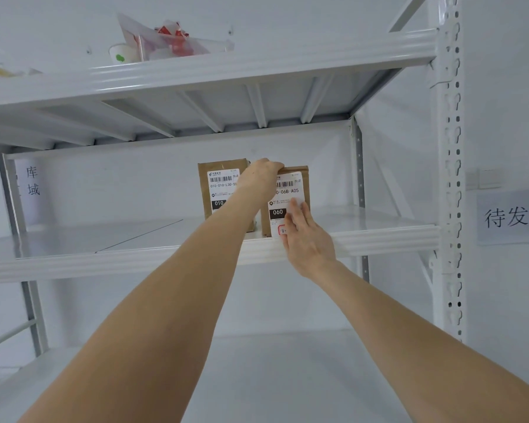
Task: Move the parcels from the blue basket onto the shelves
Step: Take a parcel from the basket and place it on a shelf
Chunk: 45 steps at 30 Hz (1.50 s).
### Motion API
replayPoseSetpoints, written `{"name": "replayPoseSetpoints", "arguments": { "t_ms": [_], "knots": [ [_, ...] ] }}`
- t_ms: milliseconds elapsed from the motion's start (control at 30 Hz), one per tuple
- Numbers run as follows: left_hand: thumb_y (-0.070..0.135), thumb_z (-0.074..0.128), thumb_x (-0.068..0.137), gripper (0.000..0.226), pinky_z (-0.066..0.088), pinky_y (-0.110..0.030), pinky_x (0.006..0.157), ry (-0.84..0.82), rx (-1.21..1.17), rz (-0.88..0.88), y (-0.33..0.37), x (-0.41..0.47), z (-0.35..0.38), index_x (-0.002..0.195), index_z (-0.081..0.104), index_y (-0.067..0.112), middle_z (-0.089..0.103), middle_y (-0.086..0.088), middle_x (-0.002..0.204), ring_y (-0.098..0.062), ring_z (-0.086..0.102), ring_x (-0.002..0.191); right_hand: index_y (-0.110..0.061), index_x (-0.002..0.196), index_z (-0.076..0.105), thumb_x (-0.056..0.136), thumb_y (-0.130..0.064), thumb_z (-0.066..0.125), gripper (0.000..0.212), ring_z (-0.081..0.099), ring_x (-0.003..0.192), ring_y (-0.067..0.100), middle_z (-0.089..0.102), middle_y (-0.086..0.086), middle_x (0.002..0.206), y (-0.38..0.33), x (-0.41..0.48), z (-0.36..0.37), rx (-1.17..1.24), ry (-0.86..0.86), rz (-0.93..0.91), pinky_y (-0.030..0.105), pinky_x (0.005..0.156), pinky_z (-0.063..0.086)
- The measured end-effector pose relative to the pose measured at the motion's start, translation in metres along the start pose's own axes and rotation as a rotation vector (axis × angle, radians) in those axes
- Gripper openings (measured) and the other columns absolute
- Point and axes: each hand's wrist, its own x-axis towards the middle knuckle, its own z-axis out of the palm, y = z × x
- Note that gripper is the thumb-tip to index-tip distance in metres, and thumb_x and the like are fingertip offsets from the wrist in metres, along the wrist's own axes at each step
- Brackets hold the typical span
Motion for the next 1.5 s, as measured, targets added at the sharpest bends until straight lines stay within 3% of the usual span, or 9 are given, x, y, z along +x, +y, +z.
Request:
{"name": "replayPoseSetpoints", "arguments": {
  "t_ms": [400,867,933,1033,1133,1267,1500],
  "knots": [
    [-0.002,0.044,0.091,0.045,0.047,-0.034,0.08,-0.051,-0.012,0.015,-0.003,0.021,0.023,0.132,0.051,0.016,0.052,-0.01,0.121,-0.029,0.053,0.112,-0.006,0.143,0.036,0.104,-0.038,0.024,0.051,0.002,0.149,0.017,-0.006,-0.001,0.162,0.006,0.024,0.01,0.048,-0.068,0.048,0.038,0.108,0.035],
    [-0.001,0.044,0.091,0.047,0.049,-0.037,0.09,-0.104,-0.032,0.021,-0.004,0.037,0.035,0.136,0.046,0.013,0.049,-0.012,0.127,-0.029,0.052,0.115,-0.009,0.139,0.042,0.103,-0.047,0.022,0.056,0.003,0.148,0.017,0.0,0.0,0.16,0.011,0.042,0.019,0.044,-0.106,0.083,0.042,0.104,0.038],
    [-0.003,0.044,0.09,0.053,0.049,-0.039,0.092,-0.121,-0.044,0.01,-0.004,0.035,0.03,0.14,0.042,0.016,0.046,-0.011,0.133,-0.029,0.049,0.12,-0.012,0.135,0.046,0.102,-0.048,0.023,0.054,0.011,0.146,0.019,0.009,0.002,0.158,0.011,0.04,0.015,0.026,-0.08,0.079,0.04,0.102,0.038],
    [-0.006,0.045,0.088,0.069,0.045,-0.041,0.1,-0.097,-0.069,-0.025,-0.003,0.023,0.025,0.148,0.027,0.023,0.027,-0.006,0.153,-0.025,0.034,0.137,-0.019,0.134,0.048,0.101,-0.048,0.029,0.048,0.025,0.14,0.023,0.023,0.004,0.151,0.008,0.033,0.008,0.014,-0.019,0.095,0.039,0.105,0.033],
    [0.001,0.048,0.09,0.061,0.046,-0.039,0.094,-0.025,-0.083,-0.074,-0.001,0.001,0.024,0.146,0.031,0.019,0.03,-0.005,0.151,-0.025,0.04,0.132,-0.018,0.136,0.046,0.099,-0.048,0.037,0.048,0.032,0.134,0.026,0.031,0.007,0.145,0.005,0.022,-0.001,0.005,0.069,0.102,0.039,0.106,0.031],
    [0.007,0.048,0.091,0.044,0.05,-0.04,0.084,0.032,-0.131,-0.124,0.003,-0.045,0.028,0.135,0.042,0.01,0.039,-0.007,0.14,-0.026,0.048,0.12,-0.017,0.141,0.04,0.097,-0.042,0.042,0.051,0.026,0.138,0.027,0.03,0.01,0.149,-0.004,-0.003,-0.006,0.043,0.121,0.093,0.038,0.11,0.025],
    [0.001,0.047,0.086,0.051,0.04,-0.032,0.072,0.033,-0.215,-0.159,0.026,-0.157,0.056,0.135,0.045,0.014,0.042,-0.002,0.136,-0.021,0.047,0.119,-0.014,0.131,0.052,0.089,-0.027,0.062,0.045,0.039,0.131,0.031,0.044,0.012,0.139,-0.018,-0.076,0.021,0.17,0.195,0.059,0.041,0.103,0.034]
  ]
}}
